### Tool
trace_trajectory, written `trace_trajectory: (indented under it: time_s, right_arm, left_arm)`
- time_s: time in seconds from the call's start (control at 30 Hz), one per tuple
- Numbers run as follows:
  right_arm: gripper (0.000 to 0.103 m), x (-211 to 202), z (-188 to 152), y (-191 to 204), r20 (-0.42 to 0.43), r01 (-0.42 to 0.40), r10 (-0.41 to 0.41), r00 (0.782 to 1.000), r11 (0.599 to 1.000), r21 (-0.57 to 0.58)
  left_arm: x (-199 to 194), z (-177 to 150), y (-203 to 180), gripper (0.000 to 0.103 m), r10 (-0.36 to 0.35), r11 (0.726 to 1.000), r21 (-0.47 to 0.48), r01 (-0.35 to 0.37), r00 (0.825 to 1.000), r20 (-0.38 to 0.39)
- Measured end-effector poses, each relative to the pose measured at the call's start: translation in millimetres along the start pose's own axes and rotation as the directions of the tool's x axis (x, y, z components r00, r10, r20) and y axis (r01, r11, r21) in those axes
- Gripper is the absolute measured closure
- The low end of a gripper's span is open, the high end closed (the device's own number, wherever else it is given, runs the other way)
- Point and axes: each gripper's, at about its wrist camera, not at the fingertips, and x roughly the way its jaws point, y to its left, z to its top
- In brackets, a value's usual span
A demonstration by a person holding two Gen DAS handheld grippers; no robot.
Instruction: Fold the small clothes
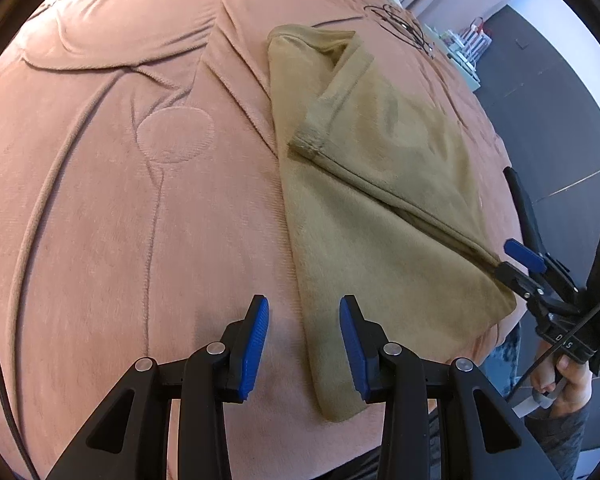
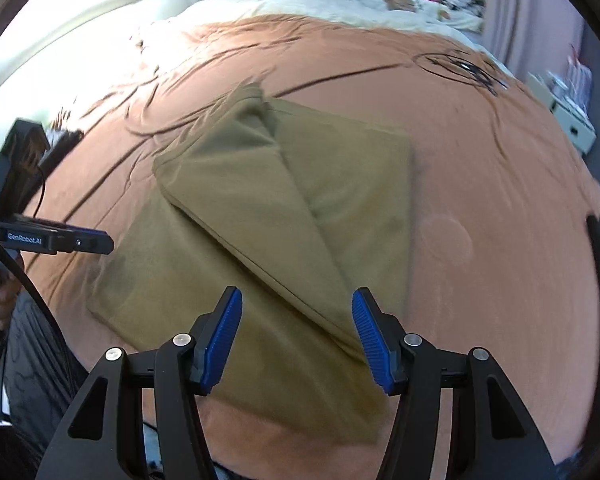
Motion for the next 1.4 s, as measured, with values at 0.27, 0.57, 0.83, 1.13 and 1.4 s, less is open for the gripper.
trace_trajectory:
  time_s: [0.27, 0.57, 0.83, 1.13, 1.4]
  right_arm:
    - [0.056, 37, 33, 30, -0.057, 0.037, -0.044, 0.997, 0.992, -0.118]
    - [0.056, 74, 58, 68, -0.079, 0.059, -0.079, 0.994, 0.971, -0.23]
    - [0.056, 99, 68, 90, -0.101, 0.075, -0.113, 0.988, 0.943, -0.323]
    - [0.095, 96, 95, 62, -0.054, 0.057, -0.071, 0.996, 0.973, -0.225]
    - [0.095, 74, 111, 1, -0.01, 0.001, -0.001, 1.0, 0.998, -0.062]
  left_arm:
    - [-8, 7, 29, 0.064, -0.027, 0.999, -0.037, 0.027, 1.0, 0.011]
    - [-23, 21, 49, 0.064, -0.074, 0.994, -0.074, 0.078, 0.996, 0.048]
    - [-21, 31, 60, 0.064, -0.098, 0.99, -0.096, 0.102, 0.994, 0.046]
    - [-16, 47, 56, 0.064, -0.077, 0.993, -0.085, 0.081, 0.996, 0.043]
    - [-3, 68, 34, 0.064, -0.057, 0.997, -0.058, 0.058, 0.998, 0.029]
